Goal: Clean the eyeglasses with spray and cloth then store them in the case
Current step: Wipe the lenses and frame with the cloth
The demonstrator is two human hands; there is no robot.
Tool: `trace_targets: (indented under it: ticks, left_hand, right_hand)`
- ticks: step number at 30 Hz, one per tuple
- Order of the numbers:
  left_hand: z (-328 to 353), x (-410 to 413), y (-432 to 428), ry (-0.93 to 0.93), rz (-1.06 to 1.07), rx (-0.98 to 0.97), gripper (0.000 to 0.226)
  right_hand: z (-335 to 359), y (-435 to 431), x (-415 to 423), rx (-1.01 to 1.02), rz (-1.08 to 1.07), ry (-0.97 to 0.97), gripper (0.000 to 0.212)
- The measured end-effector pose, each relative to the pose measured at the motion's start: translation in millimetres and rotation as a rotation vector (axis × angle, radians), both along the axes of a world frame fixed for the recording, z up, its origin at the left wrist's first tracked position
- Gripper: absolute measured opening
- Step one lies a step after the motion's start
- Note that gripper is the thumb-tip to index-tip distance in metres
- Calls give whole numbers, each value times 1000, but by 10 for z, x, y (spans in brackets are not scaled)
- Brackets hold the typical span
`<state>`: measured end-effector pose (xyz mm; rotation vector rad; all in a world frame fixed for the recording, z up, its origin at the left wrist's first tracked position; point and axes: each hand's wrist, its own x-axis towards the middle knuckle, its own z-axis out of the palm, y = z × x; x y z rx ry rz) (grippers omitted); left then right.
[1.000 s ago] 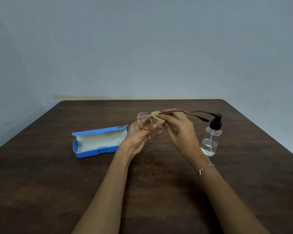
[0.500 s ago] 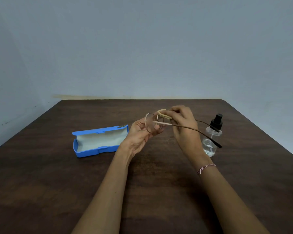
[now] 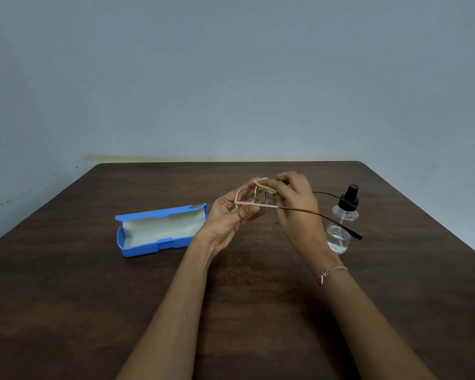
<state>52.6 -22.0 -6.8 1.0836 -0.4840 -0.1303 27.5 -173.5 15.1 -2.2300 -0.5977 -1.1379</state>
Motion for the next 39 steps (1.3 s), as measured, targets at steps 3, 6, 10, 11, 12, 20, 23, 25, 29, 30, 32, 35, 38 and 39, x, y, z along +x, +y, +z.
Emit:
trace_targets:
  ticks: [3, 6, 10, 11, 12, 20, 23, 25, 29, 30, 32, 35, 38, 39]
  left_hand:
    - [15, -5, 18, 19, -27, -14, 52]
    - [23, -11, 11, 23, -16, -3, 46]
    - [52, -43, -2, 14, 30, 21, 40]
    - [56, -48, -5, 9, 43, 17, 38]
    - [56, -50, -6, 11, 55, 3, 37]
    - [61, -38, 8, 78, 17, -125, 38]
    - [55, -41, -8, 77, 8, -108, 36]
    - [53, -44, -16, 77, 14, -102, 34]
    - [49, -35, -11, 75, 47, -93, 35]
    - [49, -35, -8, 72, 52, -88, 35]
    - [54, -42, 4, 69, 65, -73, 35]
    - [52, -44, 8, 82, 82, -43, 37]
    - [60, -55, 9, 99, 92, -18, 42]
    - [61, -56, 9, 100, 100, -10, 41]
  right_hand:
    - [14, 21, -33, -15, 61, -11, 41]
    - [13, 37, -38, -6, 50, -10, 37]
    - [-2, 45, -31, 34, -13, 36, 25]
    - [-7, 47, -26, 45, -14, 42, 21]
    - [-12, 50, -19, 52, -9, 41, 19]
    - [-22, 103, -38, 30, 114, 8, 32]
    - [-29, 101, -24, 51, 30, 9, 32]
    - [-39, 101, -17, 67, -19, 30, 27]
    - [-49, 103, -13, 87, -33, 72, 17]
    - [-48, 100, -15, 87, -13, 73, 16]
    - [-41, 105, -23, 84, 63, 67, 18]
    - [-27, 112, -30, 65, 105, 44, 29]
    - [-31, 106, -15, 70, 29, 45, 27]
    - [-36, 104, -9, 63, 8, 53, 24]
